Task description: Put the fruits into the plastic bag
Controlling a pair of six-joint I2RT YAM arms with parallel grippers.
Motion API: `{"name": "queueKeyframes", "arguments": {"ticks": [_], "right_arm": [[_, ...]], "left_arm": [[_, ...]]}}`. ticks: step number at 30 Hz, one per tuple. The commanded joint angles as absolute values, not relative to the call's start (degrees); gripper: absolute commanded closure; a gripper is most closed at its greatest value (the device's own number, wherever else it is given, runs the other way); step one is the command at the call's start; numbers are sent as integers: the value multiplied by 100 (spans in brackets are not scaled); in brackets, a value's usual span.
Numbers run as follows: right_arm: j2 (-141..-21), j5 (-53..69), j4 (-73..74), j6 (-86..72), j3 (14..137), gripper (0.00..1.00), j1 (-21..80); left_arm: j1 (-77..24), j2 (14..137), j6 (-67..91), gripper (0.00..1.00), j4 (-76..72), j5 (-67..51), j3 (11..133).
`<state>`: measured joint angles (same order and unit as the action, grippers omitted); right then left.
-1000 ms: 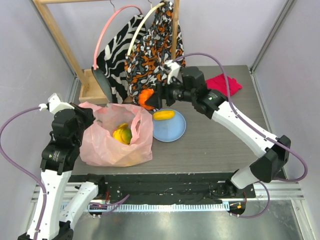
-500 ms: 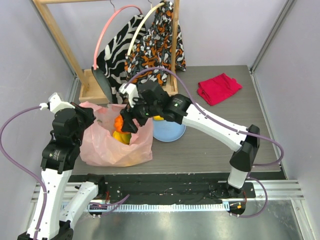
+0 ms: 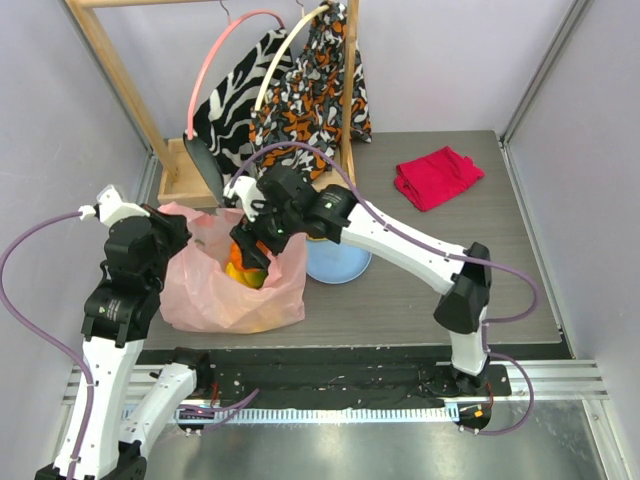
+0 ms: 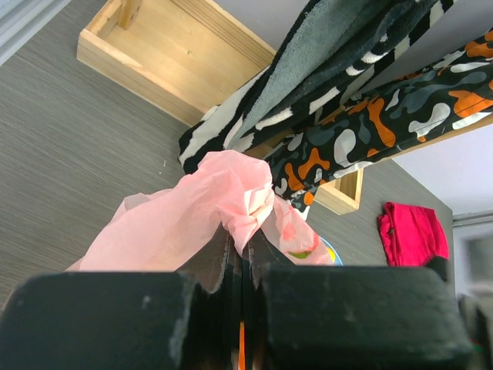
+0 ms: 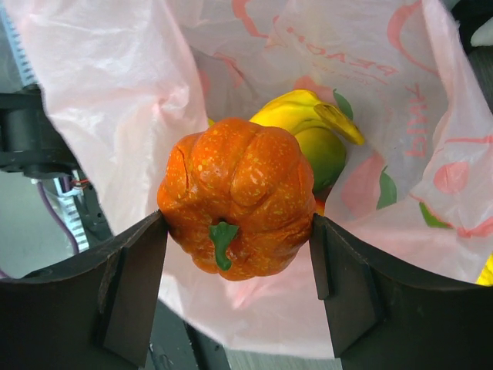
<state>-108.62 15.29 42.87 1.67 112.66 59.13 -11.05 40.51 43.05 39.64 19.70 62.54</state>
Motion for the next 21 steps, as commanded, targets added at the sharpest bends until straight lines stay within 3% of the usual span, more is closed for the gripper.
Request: {"name": "queueKeyframes", "arguments": {"ticks": [1, 8, 9, 10, 13, 21], "right_arm": [[-11399, 1389, 4728, 421, 11987, 85, 5915], [-12076, 1275, 5343, 694, 12796, 78, 5924], [-12120, 1266, 5457, 712, 12866, 75, 5924], [-12129, 1292, 5475, 712, 12841, 64, 5924], [-12129, 1564, 5511, 747, 12788, 45, 5924], [-12164, 1810, 5493, 844, 12797, 35, 5959]], "left_arm": [[-1072, 4104, 4280, 100, 3735, 1925, 6442], [-1072, 4043, 4289, 100, 3753, 1942, 6372], [-1064, 4034, 4289, 100, 3762, 1951, 6355], [-1063, 4025, 4298, 100, 3762, 1951, 6346], [-1072, 3999, 4307, 100, 3744, 1960, 6319], [-1072, 3946, 4298, 100, 3814, 2004, 6328]]}}
